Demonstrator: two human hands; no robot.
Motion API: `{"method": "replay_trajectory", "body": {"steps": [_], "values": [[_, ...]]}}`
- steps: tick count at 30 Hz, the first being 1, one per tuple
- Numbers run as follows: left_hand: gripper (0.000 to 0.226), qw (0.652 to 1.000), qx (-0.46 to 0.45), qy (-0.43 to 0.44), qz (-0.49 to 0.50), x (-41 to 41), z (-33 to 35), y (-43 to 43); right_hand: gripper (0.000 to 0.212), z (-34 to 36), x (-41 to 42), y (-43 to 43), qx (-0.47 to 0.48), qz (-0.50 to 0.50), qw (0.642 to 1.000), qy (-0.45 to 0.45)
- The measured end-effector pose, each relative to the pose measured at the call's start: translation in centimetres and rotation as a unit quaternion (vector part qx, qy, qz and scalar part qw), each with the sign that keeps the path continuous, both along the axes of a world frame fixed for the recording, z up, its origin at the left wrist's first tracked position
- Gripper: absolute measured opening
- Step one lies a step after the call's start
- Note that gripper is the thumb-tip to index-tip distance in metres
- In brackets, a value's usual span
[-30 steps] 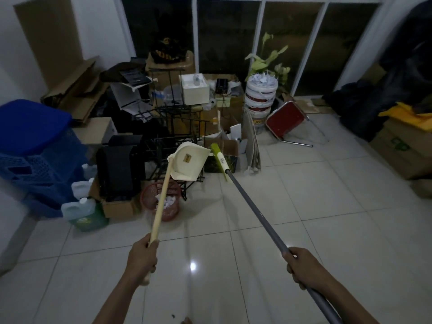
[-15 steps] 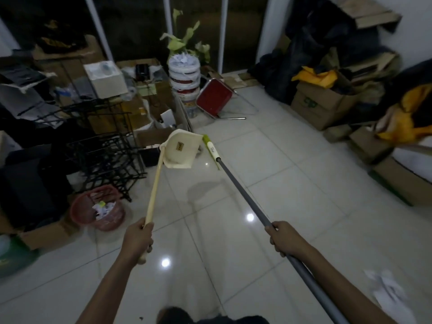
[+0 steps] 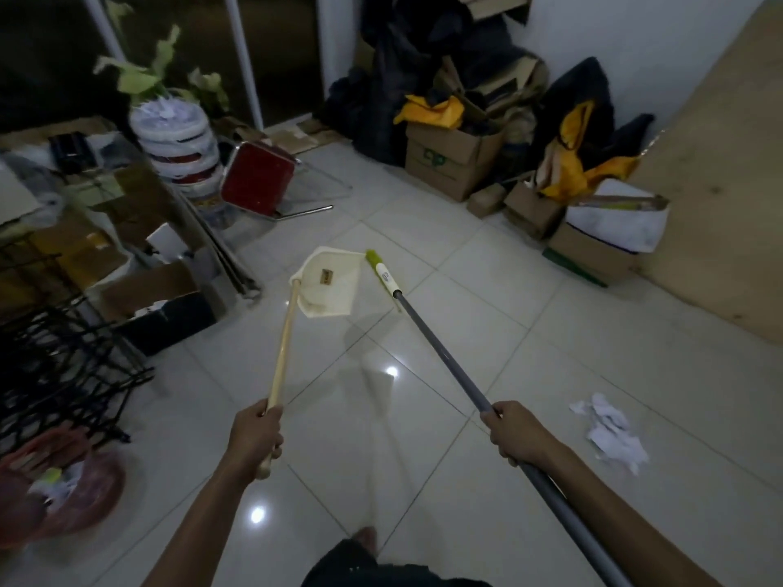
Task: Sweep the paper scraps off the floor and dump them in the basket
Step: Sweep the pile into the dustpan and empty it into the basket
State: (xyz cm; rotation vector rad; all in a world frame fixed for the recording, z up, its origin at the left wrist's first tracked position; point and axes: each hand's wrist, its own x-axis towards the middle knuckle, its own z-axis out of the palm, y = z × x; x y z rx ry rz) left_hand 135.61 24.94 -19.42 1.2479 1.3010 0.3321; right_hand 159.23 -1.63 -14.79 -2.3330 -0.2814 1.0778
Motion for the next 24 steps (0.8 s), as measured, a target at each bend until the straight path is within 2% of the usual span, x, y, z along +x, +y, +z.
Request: {"method": "replay_trajectory", "body": {"steps": [12, 16, 24], "values": [[0.013, 0.987, -0.067, 0.023, -0.146, 11.8, 0.1, 1.1, 0.028, 0.5, 3.1, -4.4, -0.035, -0.139, 0.99, -0.008], [0.01, 0.981, -0.091, 0.03, -0.169, 16.1, -0.4, -0.6, 0.029, 0.5, 4.6, -6.7, -0.065, -0.162, 0.985, -0.012], [0.022, 0.971, -0.136, 0.048, -0.19, 24.6, -1.8, -5.9, 0.028, 0.1, 8.9, -13.2, -0.123, -0.192, 0.974, -0.007]]}}
